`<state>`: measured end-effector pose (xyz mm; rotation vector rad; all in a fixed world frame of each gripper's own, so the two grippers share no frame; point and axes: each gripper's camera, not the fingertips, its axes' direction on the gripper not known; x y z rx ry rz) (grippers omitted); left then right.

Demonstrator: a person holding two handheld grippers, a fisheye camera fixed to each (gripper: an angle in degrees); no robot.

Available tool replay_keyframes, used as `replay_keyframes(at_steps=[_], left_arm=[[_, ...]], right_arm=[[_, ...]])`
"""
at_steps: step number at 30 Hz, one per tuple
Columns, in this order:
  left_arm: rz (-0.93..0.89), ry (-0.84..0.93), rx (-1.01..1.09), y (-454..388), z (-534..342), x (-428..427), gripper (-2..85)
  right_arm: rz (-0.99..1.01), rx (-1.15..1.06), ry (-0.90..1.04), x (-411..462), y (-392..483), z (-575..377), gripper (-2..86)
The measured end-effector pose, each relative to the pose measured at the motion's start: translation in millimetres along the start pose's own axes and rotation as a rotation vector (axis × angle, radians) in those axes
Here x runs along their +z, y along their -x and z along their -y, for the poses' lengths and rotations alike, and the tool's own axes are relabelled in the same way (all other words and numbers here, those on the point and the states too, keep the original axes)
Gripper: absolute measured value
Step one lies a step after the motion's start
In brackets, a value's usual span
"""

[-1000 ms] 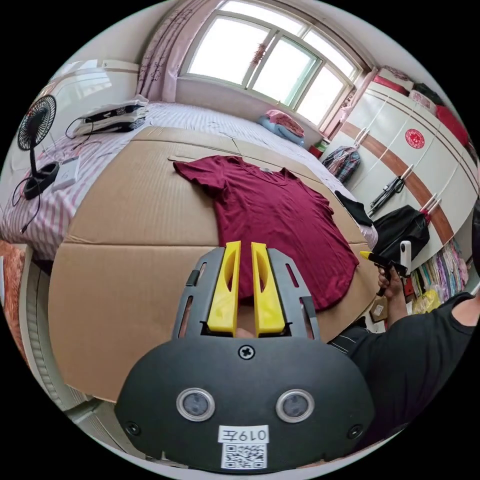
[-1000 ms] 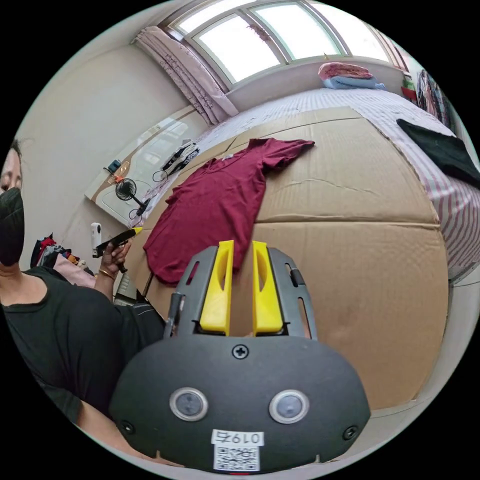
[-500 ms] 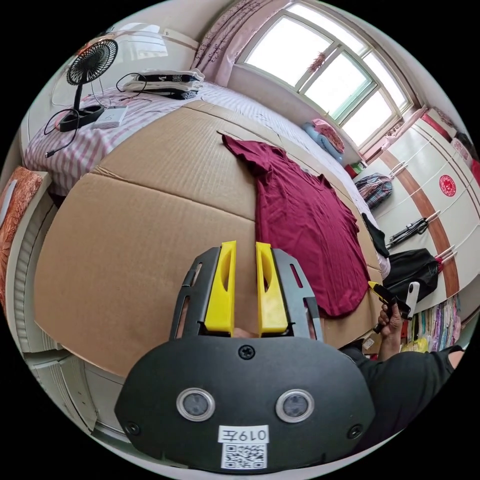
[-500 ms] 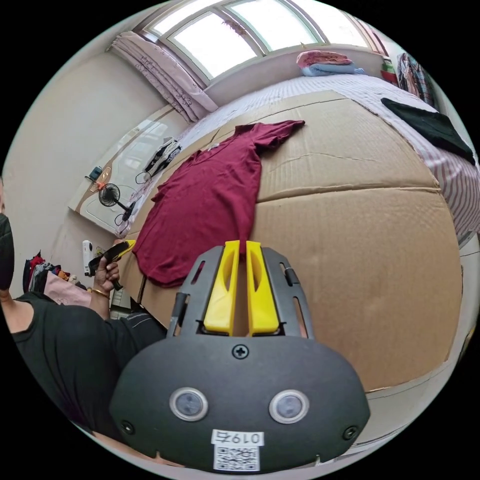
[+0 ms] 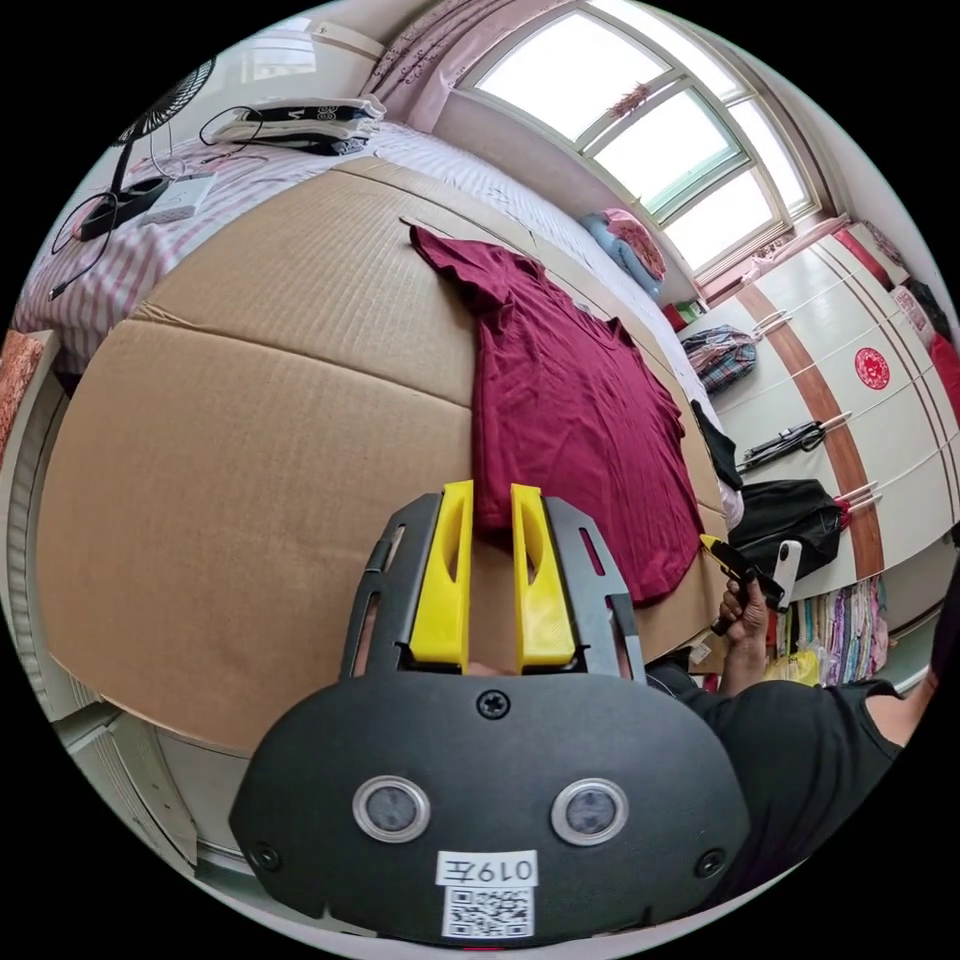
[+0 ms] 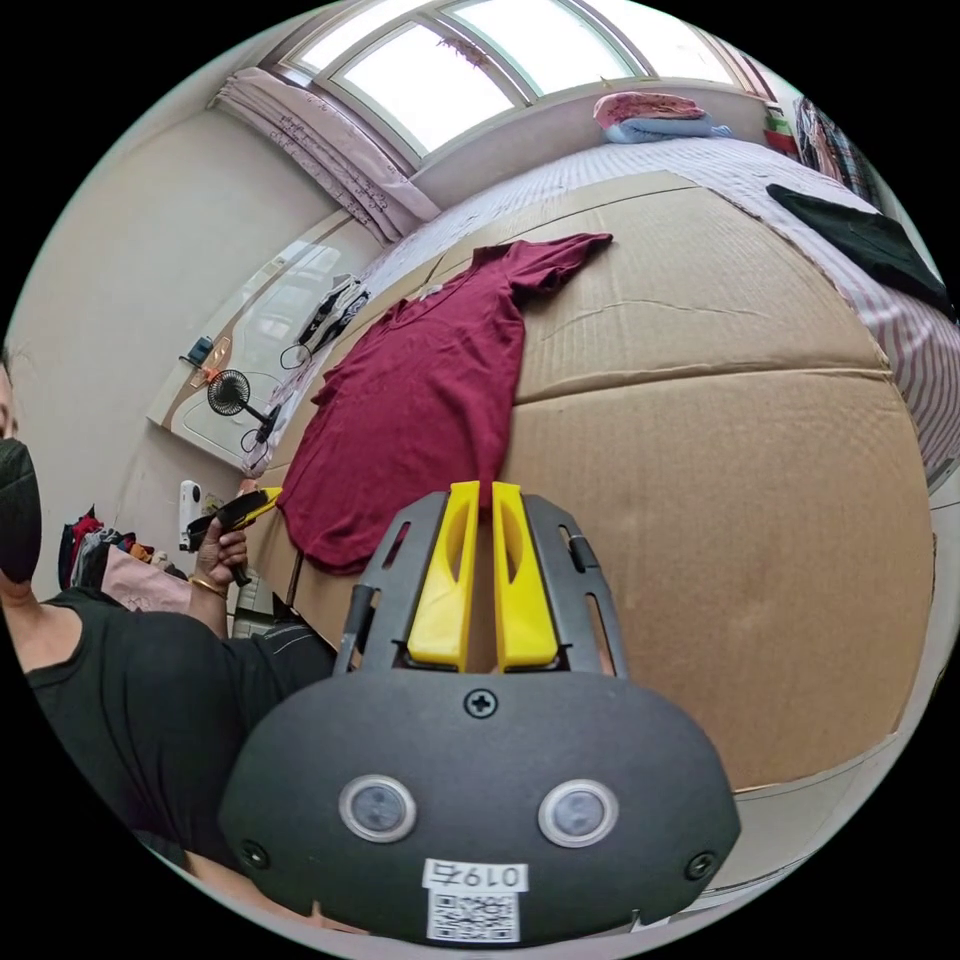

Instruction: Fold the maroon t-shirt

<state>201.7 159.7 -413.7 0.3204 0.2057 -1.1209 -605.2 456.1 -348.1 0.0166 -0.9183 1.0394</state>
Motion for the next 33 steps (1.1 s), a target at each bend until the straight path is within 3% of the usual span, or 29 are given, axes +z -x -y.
replay_keyframes(at_steps=[12,15,21,29,33], left_arm=[[0.015,0.019,0.032,14,30,-15,1.1],[0.034,0.054,0.019,20,32,-2,1.0],[-0.043,0.039,-0.01,39,29,4,0.8],[0.099,0.051,0.123,0,25,11,0.7],[0.06,0.065,0.117,8,20,16,0.8]], right_arm=[[0.059,-0.028,0.002,-40,9,10,-0.3],[0.047,-0.028,0.084,-33,7,14,-0.3],[0.036,-0.033,0.108,-38,13,14,-0.4],[0.024,-0.062,0.118,-45,30,11,-0.3],[0.04,-0.055,0.11,-49,32,7,-0.3]])
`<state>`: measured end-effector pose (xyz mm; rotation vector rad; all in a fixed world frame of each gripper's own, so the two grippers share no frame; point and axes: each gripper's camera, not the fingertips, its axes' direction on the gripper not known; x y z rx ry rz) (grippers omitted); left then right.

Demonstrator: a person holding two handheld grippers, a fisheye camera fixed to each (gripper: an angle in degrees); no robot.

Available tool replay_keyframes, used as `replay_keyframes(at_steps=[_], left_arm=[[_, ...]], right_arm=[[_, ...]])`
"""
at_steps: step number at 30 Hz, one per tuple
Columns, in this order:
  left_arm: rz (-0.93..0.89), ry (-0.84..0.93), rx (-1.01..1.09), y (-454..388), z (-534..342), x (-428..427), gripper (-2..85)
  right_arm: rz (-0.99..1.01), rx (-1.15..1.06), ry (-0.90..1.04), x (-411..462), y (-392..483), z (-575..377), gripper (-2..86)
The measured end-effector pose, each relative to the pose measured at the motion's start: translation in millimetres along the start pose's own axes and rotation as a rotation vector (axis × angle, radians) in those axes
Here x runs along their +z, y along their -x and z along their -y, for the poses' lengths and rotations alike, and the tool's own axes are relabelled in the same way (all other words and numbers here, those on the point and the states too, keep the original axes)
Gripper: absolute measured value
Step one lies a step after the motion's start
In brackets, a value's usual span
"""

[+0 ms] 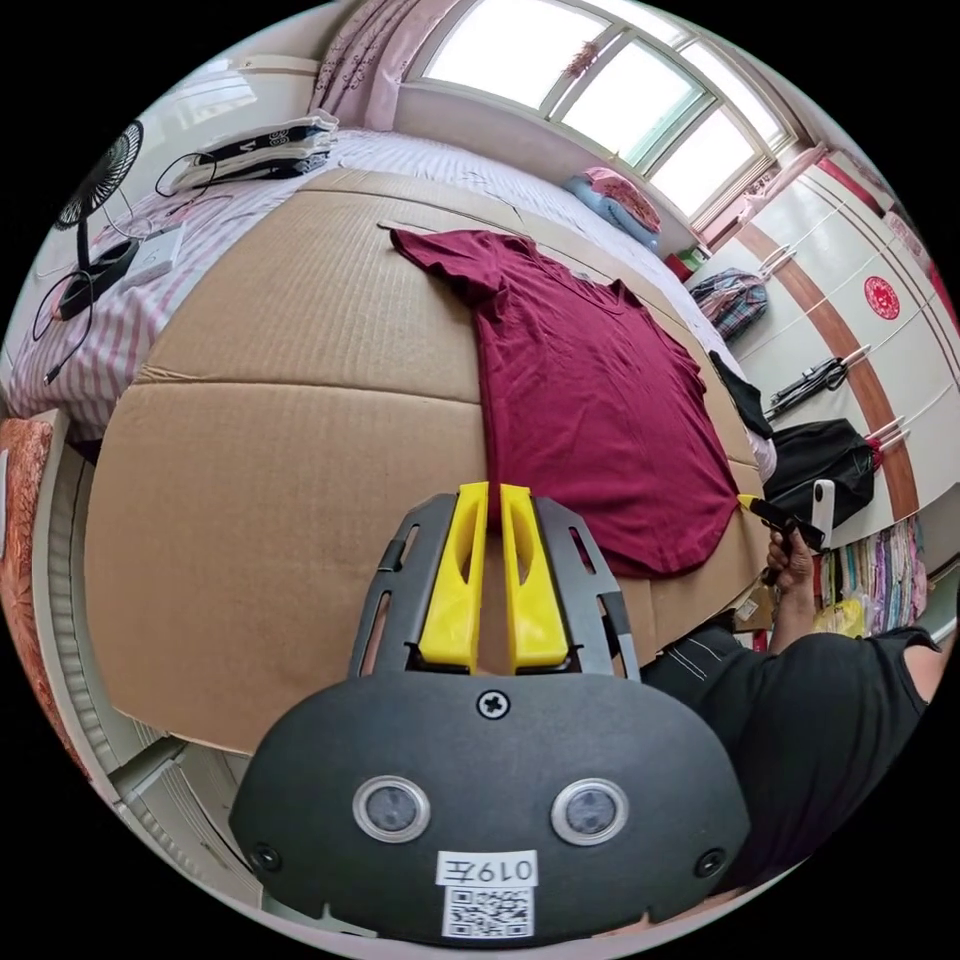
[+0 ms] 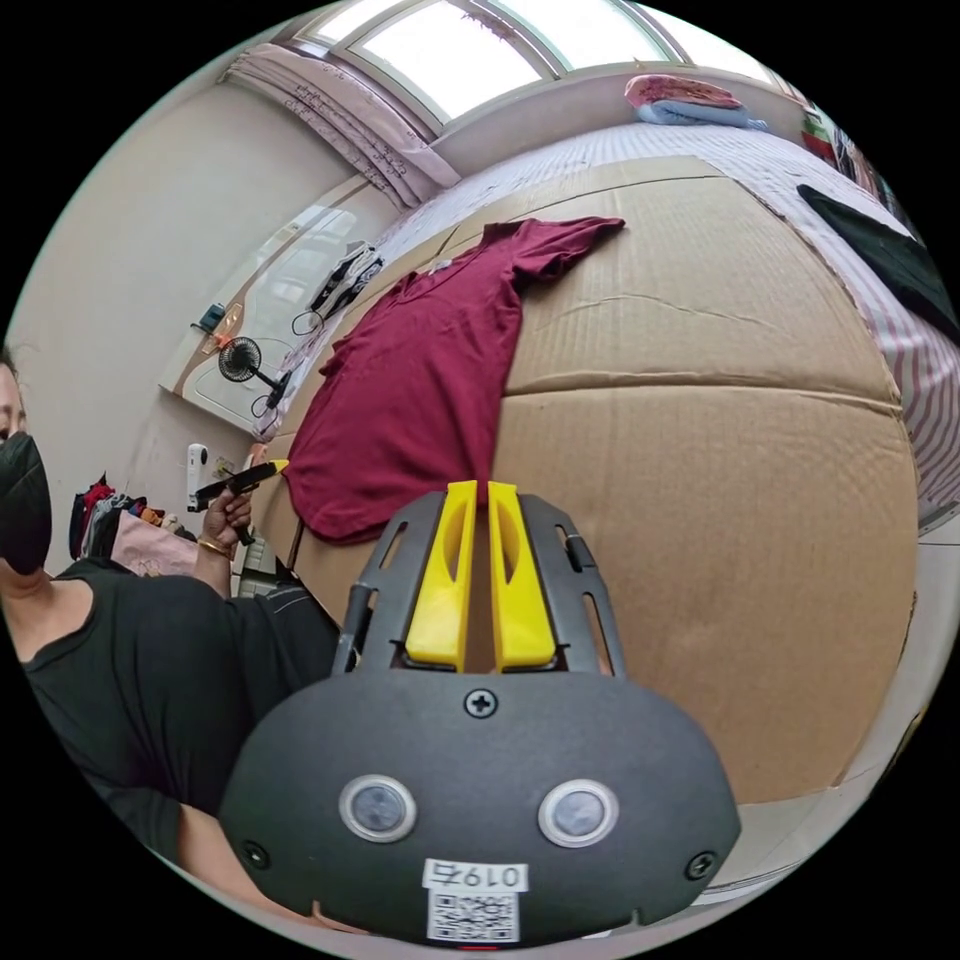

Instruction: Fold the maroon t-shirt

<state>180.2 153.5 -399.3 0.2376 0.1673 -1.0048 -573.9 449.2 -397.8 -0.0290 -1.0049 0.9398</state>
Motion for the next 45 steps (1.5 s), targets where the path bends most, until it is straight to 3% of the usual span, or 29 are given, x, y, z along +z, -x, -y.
replay_keyframes(at_steps=[16,23,28,32,45], left_arm=[[-0.082,0.033,0.003,6,-22,13,1.2],[0.099,-0.085,0.028,-3,4,-31,1.6],[0.033,-0.09,0.025,-3,75,23,1.8],[-0.046,0.006,-0.045,20,116,79,2.1],[-0.087,0.067,-0.092,35,114,142,6.6]], right_arm=[[-0.022,-0.087,0.062,-20,28,-3,5.6],[-0.085,-0.093,-0.028,-82,23,21,6.9],[-0.03,-0.071,-0.032,-64,5,94,8.4],[0.089,0.011,-0.014,-43,-20,148,8.1],[0.166,0.043,0.073,-12,-43,214,8.0]])
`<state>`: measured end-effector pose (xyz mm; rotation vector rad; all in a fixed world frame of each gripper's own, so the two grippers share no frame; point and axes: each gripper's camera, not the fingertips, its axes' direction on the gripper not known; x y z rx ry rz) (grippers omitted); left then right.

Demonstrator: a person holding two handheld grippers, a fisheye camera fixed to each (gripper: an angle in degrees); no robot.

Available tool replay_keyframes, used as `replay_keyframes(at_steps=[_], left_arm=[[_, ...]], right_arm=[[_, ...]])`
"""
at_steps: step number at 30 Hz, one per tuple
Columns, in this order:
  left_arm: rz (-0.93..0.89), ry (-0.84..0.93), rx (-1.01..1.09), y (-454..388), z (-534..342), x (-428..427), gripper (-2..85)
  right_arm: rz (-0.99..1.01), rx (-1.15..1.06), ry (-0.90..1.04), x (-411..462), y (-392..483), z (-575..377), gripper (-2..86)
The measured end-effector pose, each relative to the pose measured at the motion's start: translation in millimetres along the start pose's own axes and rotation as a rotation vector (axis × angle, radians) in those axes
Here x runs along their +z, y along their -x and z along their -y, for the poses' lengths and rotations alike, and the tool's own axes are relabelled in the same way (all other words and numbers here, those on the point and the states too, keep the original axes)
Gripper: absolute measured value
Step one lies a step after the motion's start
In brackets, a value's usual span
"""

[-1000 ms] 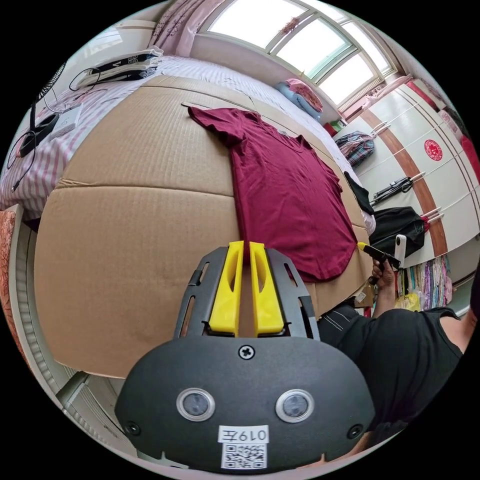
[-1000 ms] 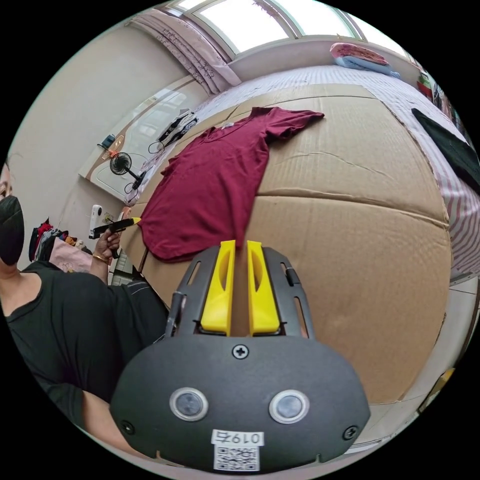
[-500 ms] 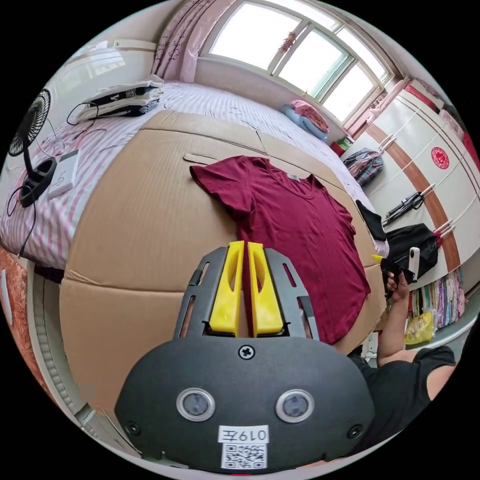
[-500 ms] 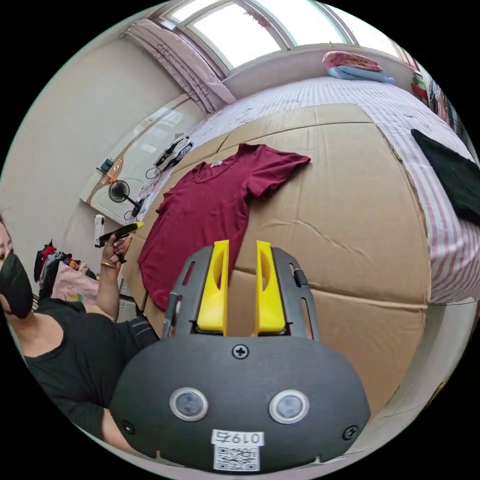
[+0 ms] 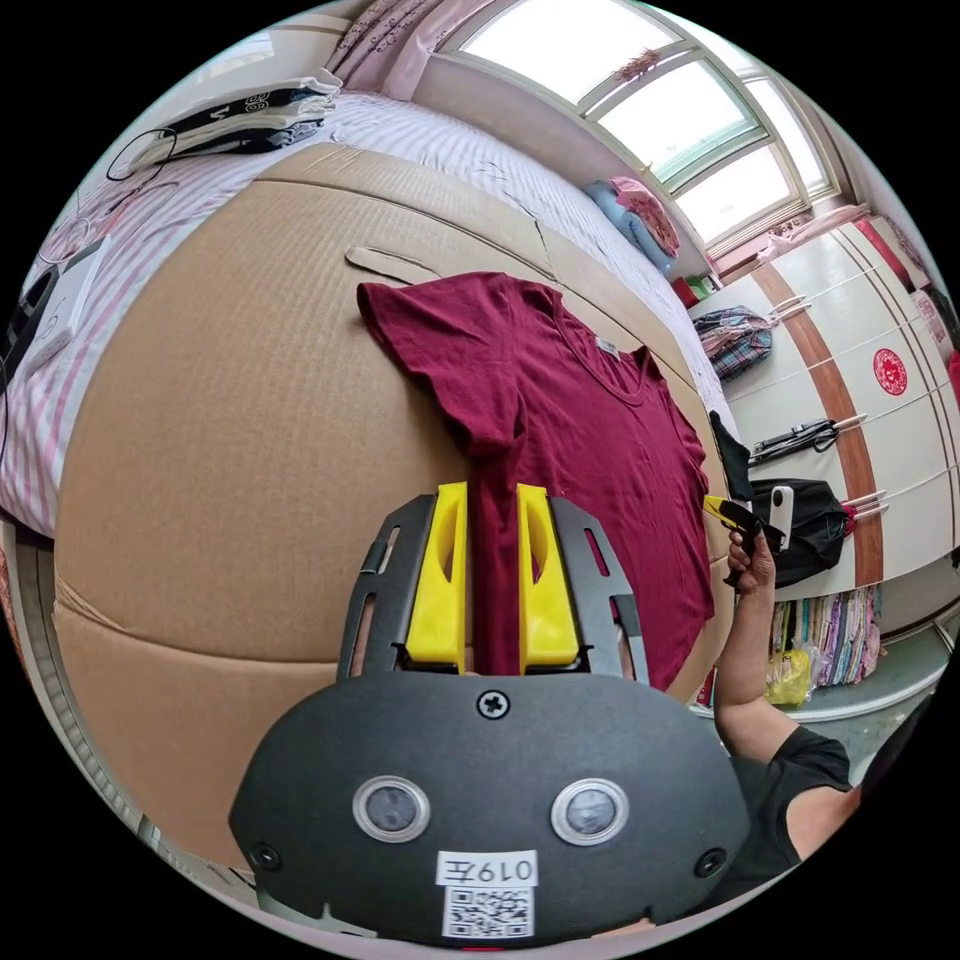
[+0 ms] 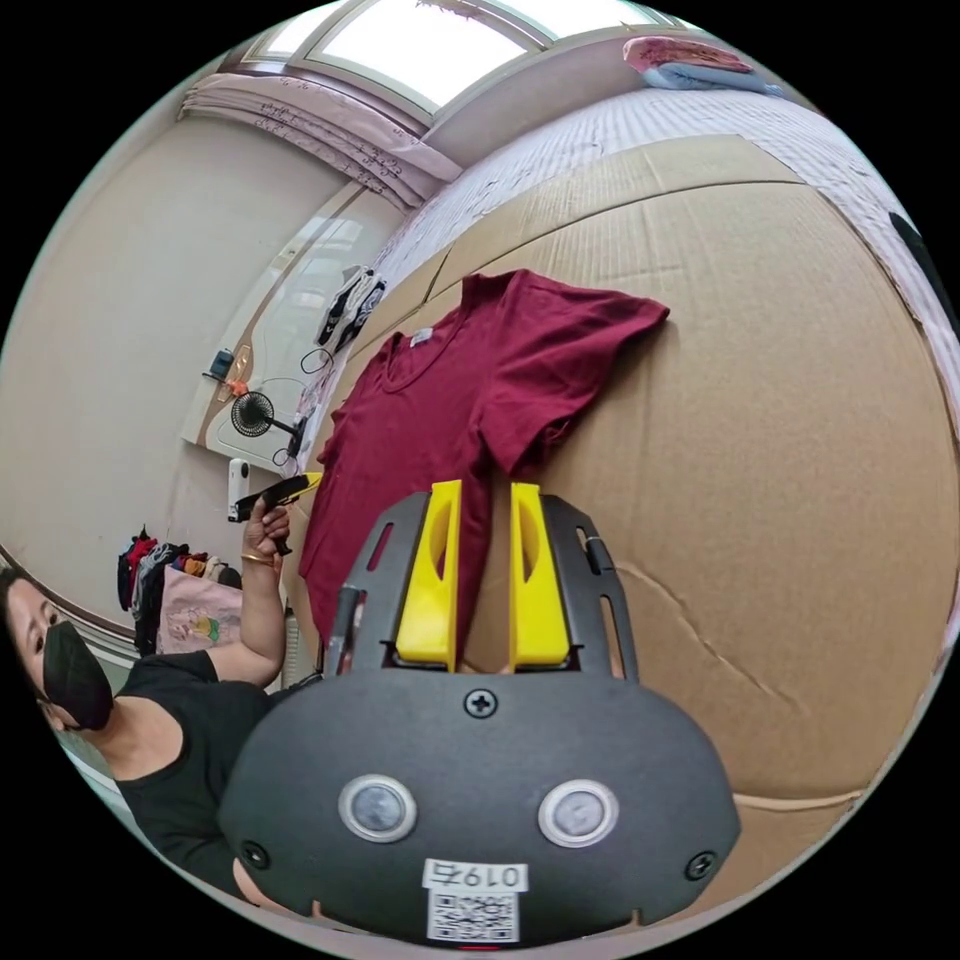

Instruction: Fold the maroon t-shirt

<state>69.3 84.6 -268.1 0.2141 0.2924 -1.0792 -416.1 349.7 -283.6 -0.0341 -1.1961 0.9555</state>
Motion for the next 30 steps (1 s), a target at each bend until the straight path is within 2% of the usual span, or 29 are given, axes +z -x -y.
replay_keyframes(at_steps=[9,15,20,26,30], left_arm=[[-0.091,0.001,-0.035,17,-13,18,6.8],[-0.083,0.011,-0.037,11,-13,30,5.9],[-0.046,0.017,-0.056,10,-16,38,3.1],[0.073,0.003,-0.005,-9,-24,35,1.9],[0.076,0.006,0.004,-14,-28,38,1.7]], right_arm=[[0.073,0.012,-0.011,-3,-6,14,6.8],[0.074,0.016,-0.005,-1,-5,21,4.7],[0.067,0.025,0.002,0,-6,25,0.9],[-0.022,-0.002,-0.027,-11,1,30,0.0],[-0.014,0.002,-0.005,-4,0,33,0.2]])
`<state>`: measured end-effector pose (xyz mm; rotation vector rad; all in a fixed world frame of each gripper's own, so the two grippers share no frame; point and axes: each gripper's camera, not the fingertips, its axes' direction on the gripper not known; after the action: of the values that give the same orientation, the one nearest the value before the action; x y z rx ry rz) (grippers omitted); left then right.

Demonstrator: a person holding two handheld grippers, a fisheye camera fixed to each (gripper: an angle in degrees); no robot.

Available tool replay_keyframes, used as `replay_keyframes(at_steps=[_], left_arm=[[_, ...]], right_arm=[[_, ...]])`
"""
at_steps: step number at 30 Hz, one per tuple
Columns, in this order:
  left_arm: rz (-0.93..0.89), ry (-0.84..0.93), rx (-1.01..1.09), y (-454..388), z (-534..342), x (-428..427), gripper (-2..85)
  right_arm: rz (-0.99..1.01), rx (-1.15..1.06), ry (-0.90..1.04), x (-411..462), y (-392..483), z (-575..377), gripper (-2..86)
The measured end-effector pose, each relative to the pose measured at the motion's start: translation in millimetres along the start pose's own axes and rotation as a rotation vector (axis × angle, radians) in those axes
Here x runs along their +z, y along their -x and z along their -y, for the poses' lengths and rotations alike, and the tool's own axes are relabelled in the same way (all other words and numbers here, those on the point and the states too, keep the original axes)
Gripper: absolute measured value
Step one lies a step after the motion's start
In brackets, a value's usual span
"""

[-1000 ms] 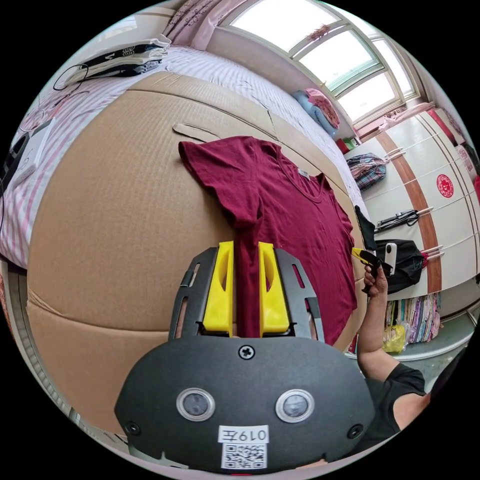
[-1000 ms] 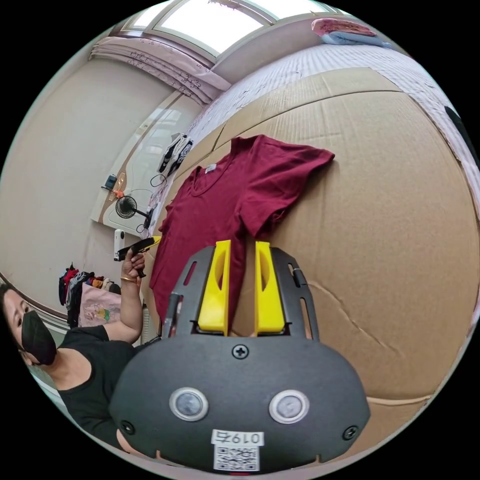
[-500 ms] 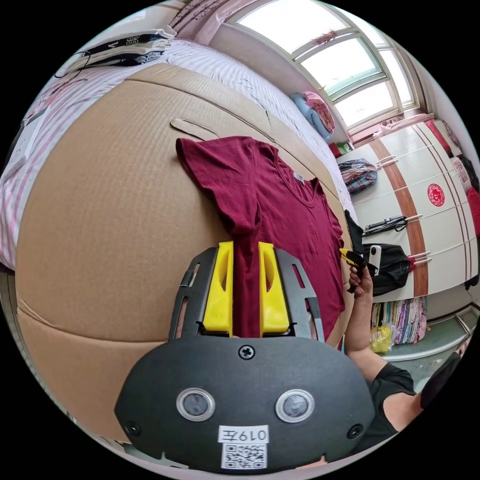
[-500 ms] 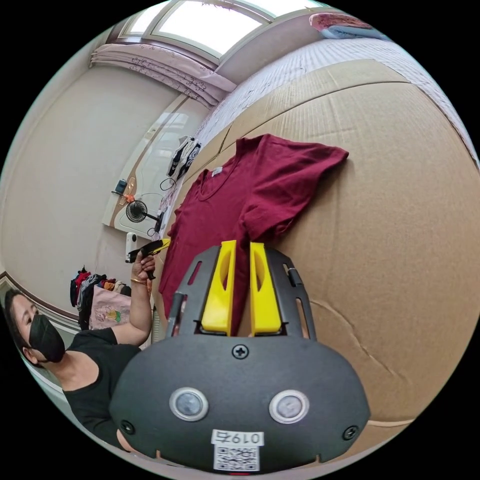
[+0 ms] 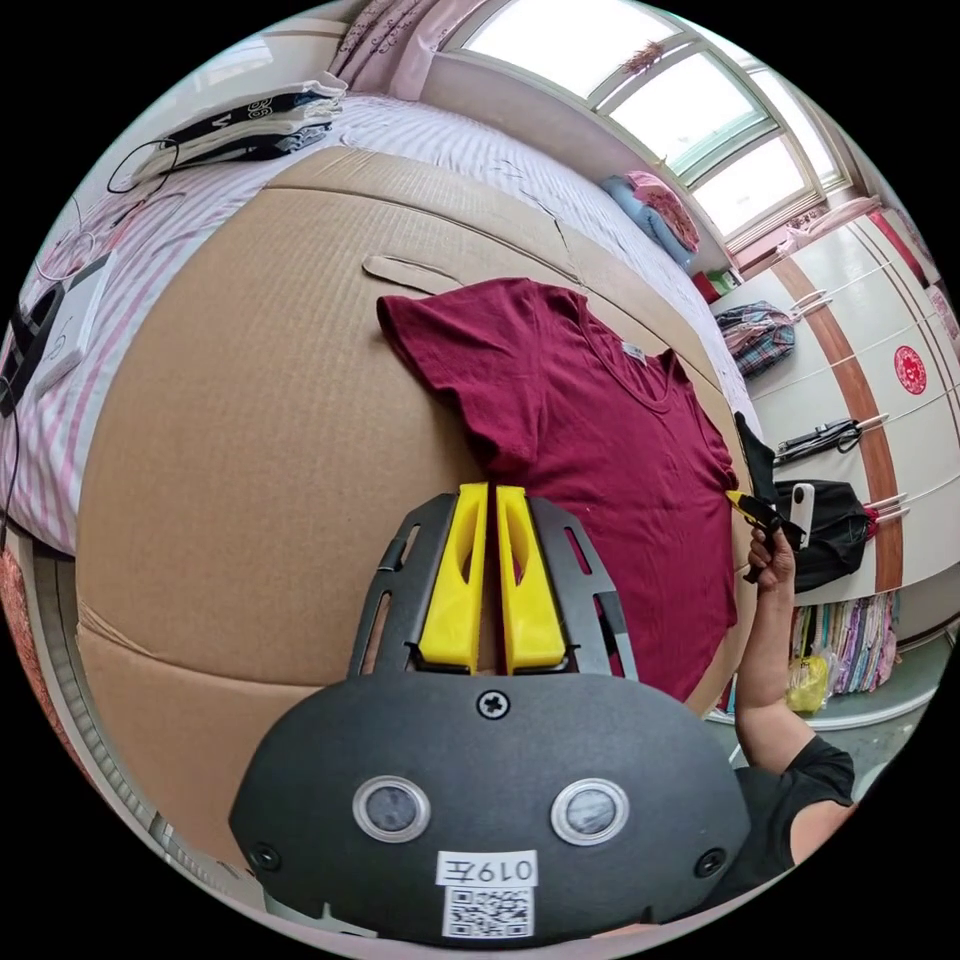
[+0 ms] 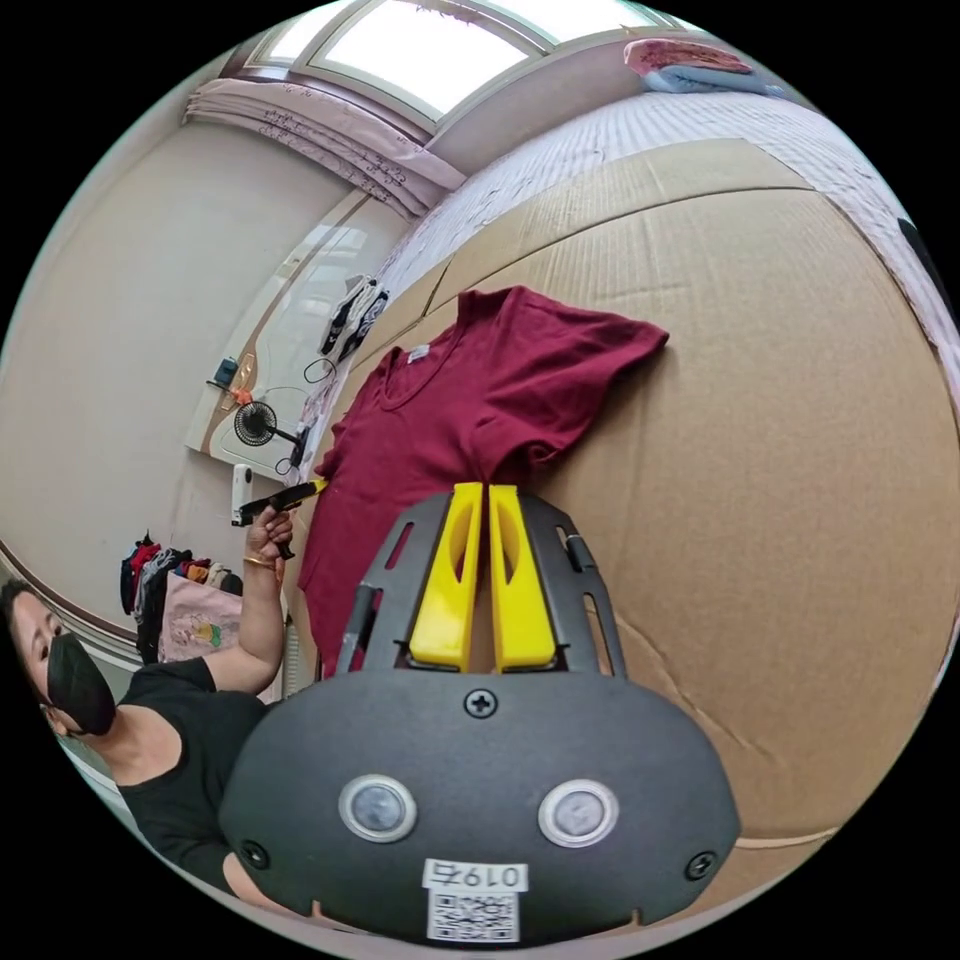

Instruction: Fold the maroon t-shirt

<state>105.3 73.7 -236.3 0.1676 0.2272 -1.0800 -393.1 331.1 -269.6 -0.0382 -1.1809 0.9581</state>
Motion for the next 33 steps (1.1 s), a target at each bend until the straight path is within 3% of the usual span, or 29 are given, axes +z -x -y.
replay_keyframes(at_steps=[8,17,25,33], left_arm=[[-0.092,0.031,-0.012,8,-11,1,1.2],[-0.217,0.054,-0.001,13,-66,-2,1.0],[-0.116,0.036,0.04,-3,-72,-10,1.3],[-0.118,0.022,0.017,-7,-90,-24,1.2]], right_arm=[[0.057,-0.002,0.014,-7,4,-11,6.1],[-0.008,-0.053,0.094,-3,27,-35,3.3],[-0.038,-0.037,0.068,-8,24,-38,-0.2],[-0.006,-0.034,0.041,-16,27,-57,2.3]])
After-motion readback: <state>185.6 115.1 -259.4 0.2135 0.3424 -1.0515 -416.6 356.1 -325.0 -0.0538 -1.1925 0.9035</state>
